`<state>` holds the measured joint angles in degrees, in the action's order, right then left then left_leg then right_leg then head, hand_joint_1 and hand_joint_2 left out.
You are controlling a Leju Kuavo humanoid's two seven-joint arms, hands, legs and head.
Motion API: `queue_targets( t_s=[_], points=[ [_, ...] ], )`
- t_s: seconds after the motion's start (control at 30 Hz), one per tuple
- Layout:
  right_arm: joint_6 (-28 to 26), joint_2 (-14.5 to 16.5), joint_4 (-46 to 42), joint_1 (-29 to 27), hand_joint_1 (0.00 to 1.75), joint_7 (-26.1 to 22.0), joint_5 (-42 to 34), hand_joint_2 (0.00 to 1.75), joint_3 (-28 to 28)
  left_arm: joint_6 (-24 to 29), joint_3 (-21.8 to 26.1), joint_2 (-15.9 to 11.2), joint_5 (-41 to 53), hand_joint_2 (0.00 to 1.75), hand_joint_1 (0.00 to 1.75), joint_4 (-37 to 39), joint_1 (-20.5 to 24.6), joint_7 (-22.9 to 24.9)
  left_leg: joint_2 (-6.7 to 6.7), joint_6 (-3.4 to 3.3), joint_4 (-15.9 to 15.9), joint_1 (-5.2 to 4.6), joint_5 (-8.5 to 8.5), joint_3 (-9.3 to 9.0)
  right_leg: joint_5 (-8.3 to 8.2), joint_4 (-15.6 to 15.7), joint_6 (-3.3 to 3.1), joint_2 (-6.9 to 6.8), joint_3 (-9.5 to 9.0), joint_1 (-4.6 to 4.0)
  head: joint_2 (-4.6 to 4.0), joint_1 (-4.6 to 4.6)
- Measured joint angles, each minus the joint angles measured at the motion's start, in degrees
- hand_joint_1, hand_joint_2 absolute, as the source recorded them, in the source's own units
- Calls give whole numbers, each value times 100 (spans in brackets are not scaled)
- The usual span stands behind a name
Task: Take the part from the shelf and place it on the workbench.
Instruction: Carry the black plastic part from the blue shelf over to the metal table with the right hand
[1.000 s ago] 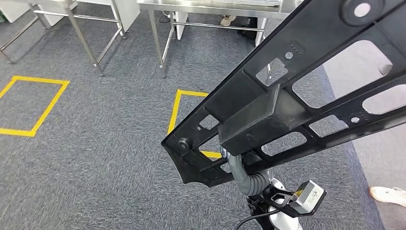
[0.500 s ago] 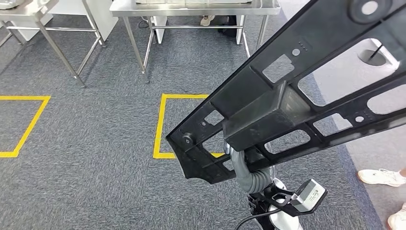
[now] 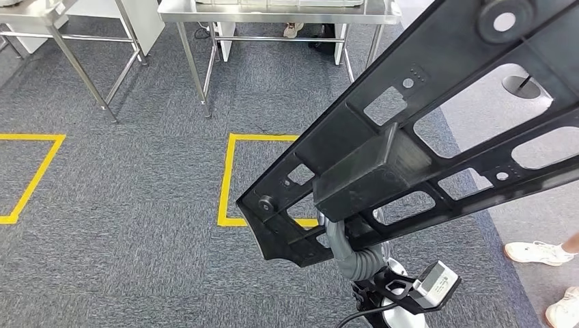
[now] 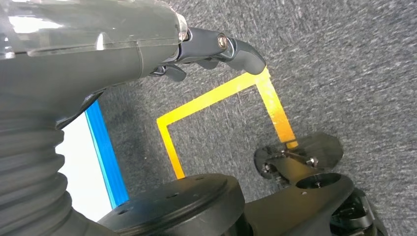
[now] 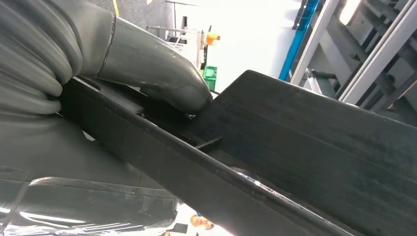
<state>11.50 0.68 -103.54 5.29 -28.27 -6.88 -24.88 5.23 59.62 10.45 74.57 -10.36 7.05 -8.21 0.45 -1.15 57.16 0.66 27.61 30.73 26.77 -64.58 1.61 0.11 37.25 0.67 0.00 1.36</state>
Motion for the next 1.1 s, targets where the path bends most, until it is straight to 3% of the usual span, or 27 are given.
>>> queue_targets(
  t_s=[0.07,0.13,0.23,0.27,0.33,0.37,0.4,0.43,0.47,0.53,0.57,0.67,0.73,0.8,0.87,0.93,0.97,1.0,1.07,1.1],
  points=[
    [0,3,-31,-3,175,1,9,175,1,-1,-2,3,17,175,0,0,2,6,3,58,4,-15,49,-39,-120,566,-67,-34,-289,-33,0,0],
    [-1,7,-50,-16,175,3,13,175,3,-1,-2,5,22,175,0,0,5,13,11,123,-16,-17,90,-64,-57,661,-137,-31,-338,-70,0,0],
    [-3,15,-88,-36,175,5,13,175,11,1,-5,4,23,175,0,-3,18,17,12,210,154,-8,209,-50,-13,749,-242,-9,-477,-27,1,2],
    [-3,21,-99,-40,175,4,13,175,11,1,-6,3,21,175,0,-4,21,17,8,229,434,-7,312,85,10,781,-273,-8,-548,-11,1,2],
    [-2,27,-106,-52,175,3,13,175,12,0,-3,4,8,175,0,-4,29,4,3,249,1222,-3,544,557,97,793,-312,-12,-657,-24,0,2],
    [-1,28,-107,-63,175,5,14,175,12,0,-1,4,3,175,0,-4,44,-1,4,256,1549,-3,581,798,155,792,-316,-10,-722,-30,0,2],
    [1,29,-107,-72,175,9,15,175,12,0,0,4,0,175,0,-4,58,-5,3,256,1691,-4,508,950,217,792,-317,-4,-796,-34,0,2],
    [4,30,-107,-80,175,14,16,175,12,2,1,3,2,175,0,-4,69,-3,4,249,1611,-4,312,997,287,792,-313,8,-888,-38,0,2],
    [7,33,-108,-86,175,18,18,175,12,3,1,3,6,175,0,-4,67,2,4,231,1310,-4,1,944,367,792,-306,23,-998,-39,0,2],
    [10,41,-113,-96,175,25,20,175,12,4,0,1,14,175,0,-4,38,10,-1,178,668,-27,-447,727,520,809,-269,54,-1181,-40,0,1],
    [11,48,-121,-98,175,30,20,175,12,5,0,1,17,175,0,-4,25,15,0,147,428,-44,-487,613,579,818,-233,64,-1231,-40,1,1],
    [14,61,-159,-102,175,46,24,175,13,4,-1,3,17,175,0,-4,29,12,-10,50,153,-69,-233,404,574,748,-110,65,-1260,-45,1,3],
    [19,63,-179,-101,175,48,26,175,14,5,-3,12,19,175,0,-4,23,3,-35,-9,27,-32,-145,213,403,304,-40,54,-1052,-41,2,1],
    [25,64,-185,-101,175,48,29,175,14,7,-4,19,20,175,0,-4,6,-1,-45,-39,-83,0,-40,-30,368,-385,13,44,-545,-22,2,0],
    [30,62,-184,-113,175,49,37,175,14,13,-4,17,21,175,0,-4,-24,-1,-57,-35,-130,8,96,-238,650,-858,54,32,32,4,1,0],
    [34,61,-184,-126,175,51,44,175,14,18,-4,16,21,175,0,-4,-60,-1,-75,-16,-141,15,269,-465,897,-826,83,18,393,20,0,0],
    [36,61,-184,-128,175,52,45,175,14,19,-4,16,21,175,0,-4,-72,-2,-81,-3,-141,20,365,-590,832,-606,84,10,461,22,0,0],
    [37,61,-184,-131,175,54,46,175,15,19,-4,17,20,175,0,-4,-81,-4,-82,13,-143,24,470,-711,548,-280,77,-4,483,23,0,-1],
    [39,57,-177,-144,175,62,56,175,21,20,-4,19,16,175,0,-4,-91,-13,-77,74,-146,17,676,-916,-305,275,8,-39,482,-8,0,-4],
    [41,56,-181,-154,175,66,63,175,24,22,-3,18,11,175,0,-5,-94,-17,-70,116,-184,11,753,-988,-600,406,-45,-44,477,-28,0,-3]
  ],
)
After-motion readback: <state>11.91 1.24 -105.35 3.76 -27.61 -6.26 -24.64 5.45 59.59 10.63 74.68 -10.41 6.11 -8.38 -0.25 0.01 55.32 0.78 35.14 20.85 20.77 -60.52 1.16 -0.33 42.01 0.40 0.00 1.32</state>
